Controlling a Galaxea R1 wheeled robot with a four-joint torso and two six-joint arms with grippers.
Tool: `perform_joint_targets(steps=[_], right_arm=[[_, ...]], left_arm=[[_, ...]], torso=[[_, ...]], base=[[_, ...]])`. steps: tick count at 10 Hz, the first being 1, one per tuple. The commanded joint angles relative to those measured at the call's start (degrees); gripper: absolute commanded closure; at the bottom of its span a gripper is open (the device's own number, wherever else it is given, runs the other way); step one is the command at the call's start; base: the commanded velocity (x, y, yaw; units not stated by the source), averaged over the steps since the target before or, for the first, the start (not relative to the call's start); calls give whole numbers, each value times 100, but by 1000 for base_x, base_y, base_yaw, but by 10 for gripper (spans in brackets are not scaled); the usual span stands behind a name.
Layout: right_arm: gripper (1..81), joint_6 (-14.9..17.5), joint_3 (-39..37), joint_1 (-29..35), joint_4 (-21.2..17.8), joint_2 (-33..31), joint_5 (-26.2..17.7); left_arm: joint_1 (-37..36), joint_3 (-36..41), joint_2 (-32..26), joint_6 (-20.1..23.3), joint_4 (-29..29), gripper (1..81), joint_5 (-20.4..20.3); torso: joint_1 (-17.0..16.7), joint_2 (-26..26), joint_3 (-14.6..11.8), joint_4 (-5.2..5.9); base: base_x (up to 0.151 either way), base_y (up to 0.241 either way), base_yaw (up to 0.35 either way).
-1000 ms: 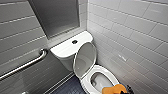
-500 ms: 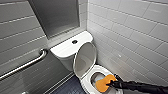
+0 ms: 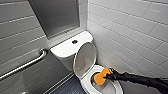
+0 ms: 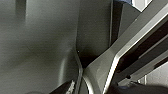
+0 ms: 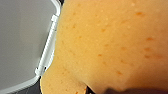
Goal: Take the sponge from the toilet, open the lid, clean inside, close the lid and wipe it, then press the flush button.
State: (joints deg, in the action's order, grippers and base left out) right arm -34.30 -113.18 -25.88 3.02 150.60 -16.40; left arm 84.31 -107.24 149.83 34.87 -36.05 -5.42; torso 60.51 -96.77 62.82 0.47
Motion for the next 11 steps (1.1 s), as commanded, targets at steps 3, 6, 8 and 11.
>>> perform_joint_targets(steps=[3, 6, 8, 11], right_arm=[[811, -347, -922, 772, 67, 525, 136], [811, -1516, -1680, 685, 58, 948, 672], [811, -1984, -2058, 500, 58, 1036, 910], [811, -2335, -1646, 113, 58, 572, 1191]], left_arm=[[55, 89, -49, 55, -16, 10, 604], [64, 89, -41, 55, -16, 10, 613], [117, 89, -58, 55, -16, 10, 613], [126, 89, -23, 55, 1, 10, 604]], torso=[[0, 0, 0, 0], [0, 0, 0, 0], [0, 0, 0, 0], [0, 0, 0, 0]], base=[[0, 0, 0], [0, 0, 0], [0, 0, 0], [0, 0, 0]])
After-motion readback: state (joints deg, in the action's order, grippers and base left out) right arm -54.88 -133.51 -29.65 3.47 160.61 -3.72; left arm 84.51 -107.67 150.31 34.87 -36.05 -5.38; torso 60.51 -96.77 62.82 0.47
